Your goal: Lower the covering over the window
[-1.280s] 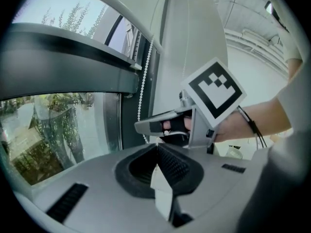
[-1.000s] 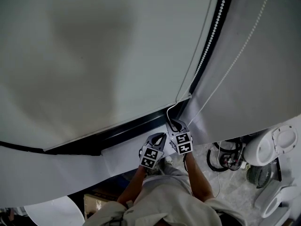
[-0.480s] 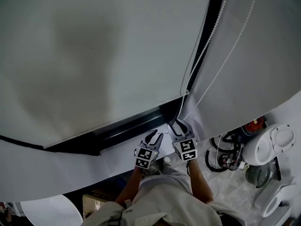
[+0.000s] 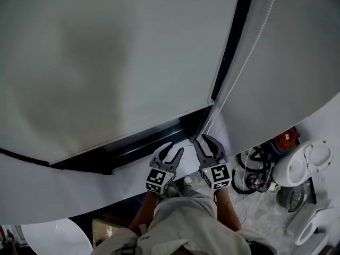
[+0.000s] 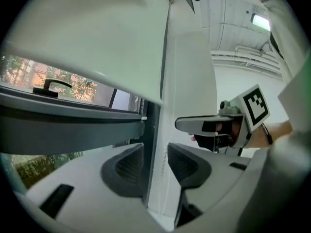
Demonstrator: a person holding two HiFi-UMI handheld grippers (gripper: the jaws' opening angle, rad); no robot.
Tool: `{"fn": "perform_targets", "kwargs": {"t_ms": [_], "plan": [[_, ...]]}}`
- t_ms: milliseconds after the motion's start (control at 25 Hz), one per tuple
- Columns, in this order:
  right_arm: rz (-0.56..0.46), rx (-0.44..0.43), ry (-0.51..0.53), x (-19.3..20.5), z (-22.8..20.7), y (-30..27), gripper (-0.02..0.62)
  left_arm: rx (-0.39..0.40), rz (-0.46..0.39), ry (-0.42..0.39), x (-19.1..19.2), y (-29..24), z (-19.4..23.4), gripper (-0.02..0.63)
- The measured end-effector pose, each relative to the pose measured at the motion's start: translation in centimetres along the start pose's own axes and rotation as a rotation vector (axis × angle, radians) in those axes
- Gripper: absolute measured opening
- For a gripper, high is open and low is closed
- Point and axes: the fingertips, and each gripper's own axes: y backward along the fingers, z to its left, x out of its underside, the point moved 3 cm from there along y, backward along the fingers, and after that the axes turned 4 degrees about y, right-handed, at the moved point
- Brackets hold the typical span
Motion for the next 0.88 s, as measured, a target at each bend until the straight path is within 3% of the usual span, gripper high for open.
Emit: {"fn": "perform_targets", "kwargs": {"t_ms": [280, 880], "plan": [[-0.042, 0.023, 0.015, -1.7, 0.6, 1.8, 0.103, -0.002, -0.057, -0.014, -2.5, 1.3, -0.3, 0.147], [-0.045, 0.060, 0.044, -2.5, 1.6, 3.2, 0.103, 0.001, -0.073, -0.017, -2.9, 2.8, -0.4, 0.147]]}}
